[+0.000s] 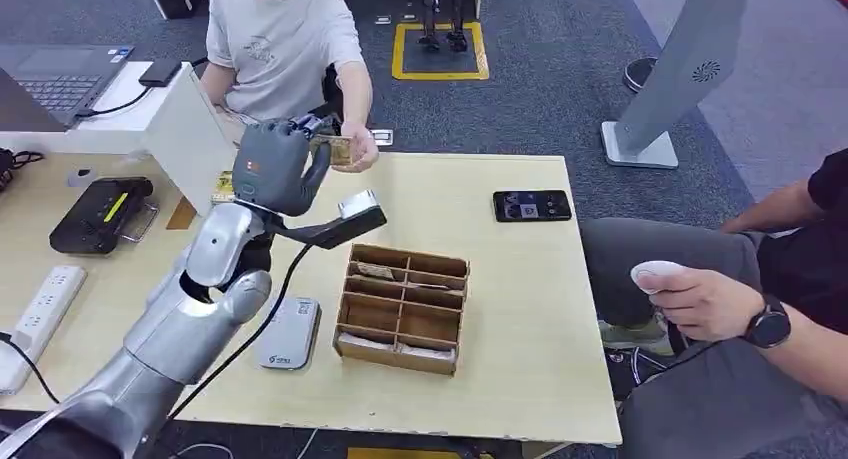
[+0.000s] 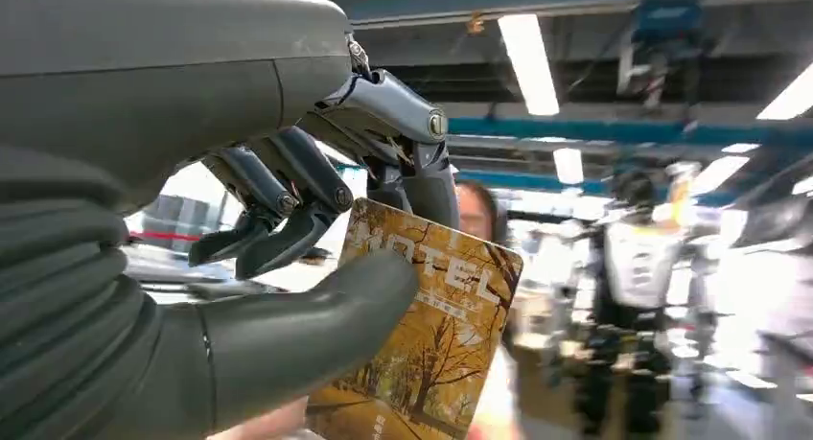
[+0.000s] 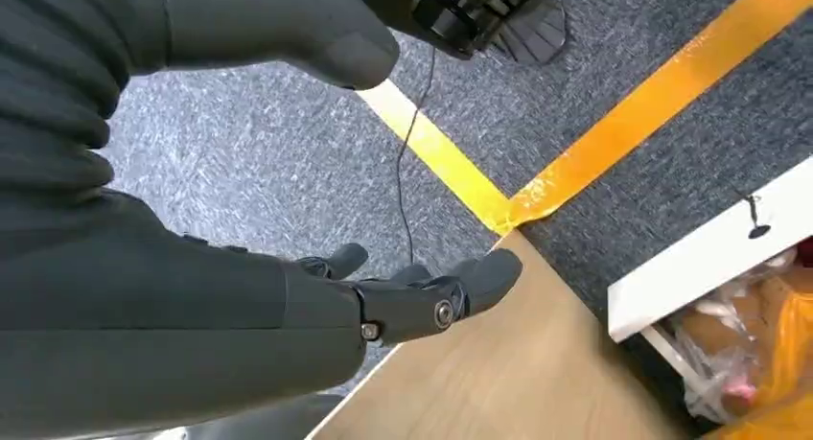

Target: Pass the card to the sensor for recognition and then transmit it.

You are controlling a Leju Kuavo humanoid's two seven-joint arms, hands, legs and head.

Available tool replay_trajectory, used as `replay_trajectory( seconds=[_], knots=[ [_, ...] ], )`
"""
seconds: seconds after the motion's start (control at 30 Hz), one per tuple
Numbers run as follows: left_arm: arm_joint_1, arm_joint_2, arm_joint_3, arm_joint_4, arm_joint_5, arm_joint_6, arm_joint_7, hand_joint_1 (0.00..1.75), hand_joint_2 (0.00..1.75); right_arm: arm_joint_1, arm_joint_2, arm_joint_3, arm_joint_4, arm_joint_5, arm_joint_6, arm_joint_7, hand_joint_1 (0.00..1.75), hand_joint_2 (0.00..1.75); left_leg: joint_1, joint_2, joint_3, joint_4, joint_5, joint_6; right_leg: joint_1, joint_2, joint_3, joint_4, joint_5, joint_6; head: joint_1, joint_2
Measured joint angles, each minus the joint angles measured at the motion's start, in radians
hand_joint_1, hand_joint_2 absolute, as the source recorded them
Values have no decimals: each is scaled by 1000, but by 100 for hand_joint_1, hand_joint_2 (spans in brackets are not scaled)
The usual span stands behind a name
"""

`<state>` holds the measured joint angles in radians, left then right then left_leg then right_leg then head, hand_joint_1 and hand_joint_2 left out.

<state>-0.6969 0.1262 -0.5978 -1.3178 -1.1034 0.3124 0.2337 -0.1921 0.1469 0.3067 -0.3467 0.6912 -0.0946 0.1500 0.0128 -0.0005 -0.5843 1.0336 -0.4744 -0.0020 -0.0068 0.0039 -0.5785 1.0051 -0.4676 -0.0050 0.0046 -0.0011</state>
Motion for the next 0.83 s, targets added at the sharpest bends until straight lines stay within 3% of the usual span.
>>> replay_trajectory(
  seconds=[0.07, 0.3, 0.83],
  knots=[
    [0, 10, 15, 44, -52, 2, 35, 175, 175, 8, -2, 7, -1, -3, -8, -5, 0, 175, 0, 0, 0, 0, 0, 0, 0, 0, 0, 0, 0, 0, 0, 0],
    [2, 34, 81, 158, -85, 19, 35, 175, 175, 17, -5, 29, -3, -21, -15, -3, 0, 175, 0, 0, 0, 0, 0, 0, 0, 0, 0, 0, 0, 0, 0, 0],
    [8, 35, 109, 207, -102, 19, 34, 175, 175, 19, -10, 50, -6, -30, -21, 0, 0, 175, 0, 0, -1, 0, 0, 0, 0, 0, -1, 0, 0, 0, 0, 0]
  ],
)
